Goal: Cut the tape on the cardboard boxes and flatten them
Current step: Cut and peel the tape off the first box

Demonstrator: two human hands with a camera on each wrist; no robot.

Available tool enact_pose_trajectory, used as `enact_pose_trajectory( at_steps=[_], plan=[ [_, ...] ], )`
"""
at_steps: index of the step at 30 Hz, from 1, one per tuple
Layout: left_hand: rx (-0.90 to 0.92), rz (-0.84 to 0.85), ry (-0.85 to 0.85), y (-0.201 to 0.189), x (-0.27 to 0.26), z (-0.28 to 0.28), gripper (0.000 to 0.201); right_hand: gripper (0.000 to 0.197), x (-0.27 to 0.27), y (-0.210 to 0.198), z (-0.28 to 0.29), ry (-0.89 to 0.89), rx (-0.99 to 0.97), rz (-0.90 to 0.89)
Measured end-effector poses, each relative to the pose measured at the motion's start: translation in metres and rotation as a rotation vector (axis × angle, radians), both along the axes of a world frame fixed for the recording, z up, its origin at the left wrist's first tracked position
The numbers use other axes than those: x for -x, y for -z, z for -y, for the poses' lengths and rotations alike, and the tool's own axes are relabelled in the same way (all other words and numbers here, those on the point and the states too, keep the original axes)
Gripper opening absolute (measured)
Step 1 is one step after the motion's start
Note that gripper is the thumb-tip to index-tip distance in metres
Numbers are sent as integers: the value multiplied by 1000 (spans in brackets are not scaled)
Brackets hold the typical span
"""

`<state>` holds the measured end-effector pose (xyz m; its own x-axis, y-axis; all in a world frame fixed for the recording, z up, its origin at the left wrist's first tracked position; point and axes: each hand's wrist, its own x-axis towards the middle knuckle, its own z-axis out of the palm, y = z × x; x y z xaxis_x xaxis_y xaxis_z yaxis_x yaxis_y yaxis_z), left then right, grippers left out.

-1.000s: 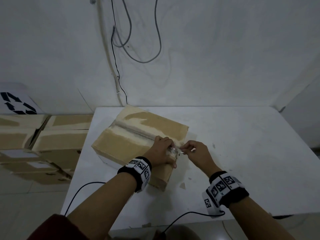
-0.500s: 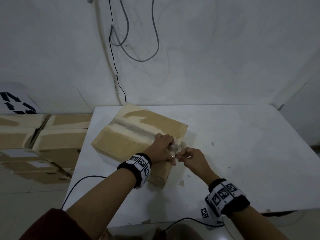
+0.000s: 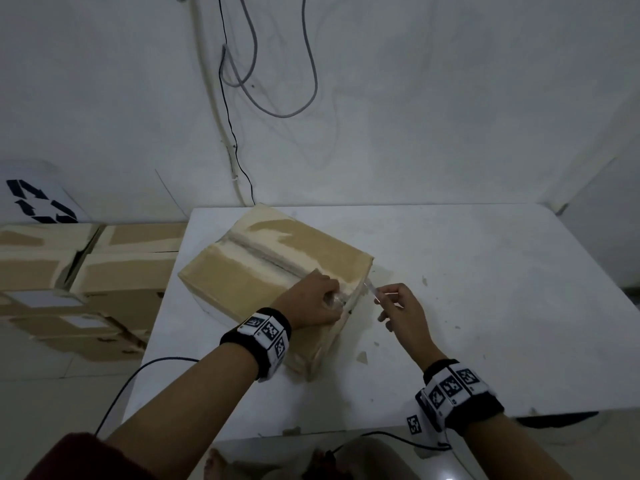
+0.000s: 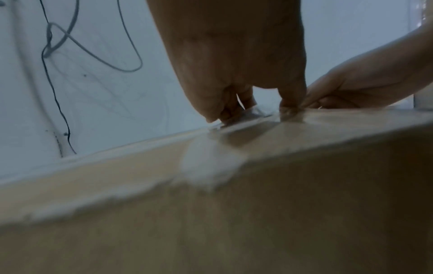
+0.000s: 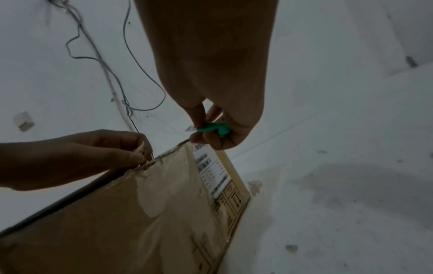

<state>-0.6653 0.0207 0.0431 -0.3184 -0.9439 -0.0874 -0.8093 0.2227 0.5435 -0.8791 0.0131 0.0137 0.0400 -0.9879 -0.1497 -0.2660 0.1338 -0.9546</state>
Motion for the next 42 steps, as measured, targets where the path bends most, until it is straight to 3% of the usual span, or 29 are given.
enact_pose_trajectory(
  at_steps=[1,3,7,9,13,16,26,42],
  plan=[
    [29,11,-5,-2,0,-1,19,16,-2,-1,-3,-15,-7,34],
    [82,108,-56,-8,5,-5,30,21,-7,-1,-10,-53,-8,67],
    [46,210,-275,-12,23,-17,48,6,-17,4,-17,-141,63,-37],
    [-4,-13,-409,-6,23,-17,54,4,-21,6,-18,-156,80,-39],
    [-131,-673,-715,-1,12,-17,54,3,-27,7,-18,-205,87,-50],
    [-183,-911,-848,0,9,-16,43,4,-32,9,-16,-224,150,-102],
    [-234,-989,-982,3,10,-8,35,4,-43,19,-14,-221,323,-235],
    [-248,-965,-916,4,9,-5,38,9,-55,21,-17,-115,389,-318]
  ],
)
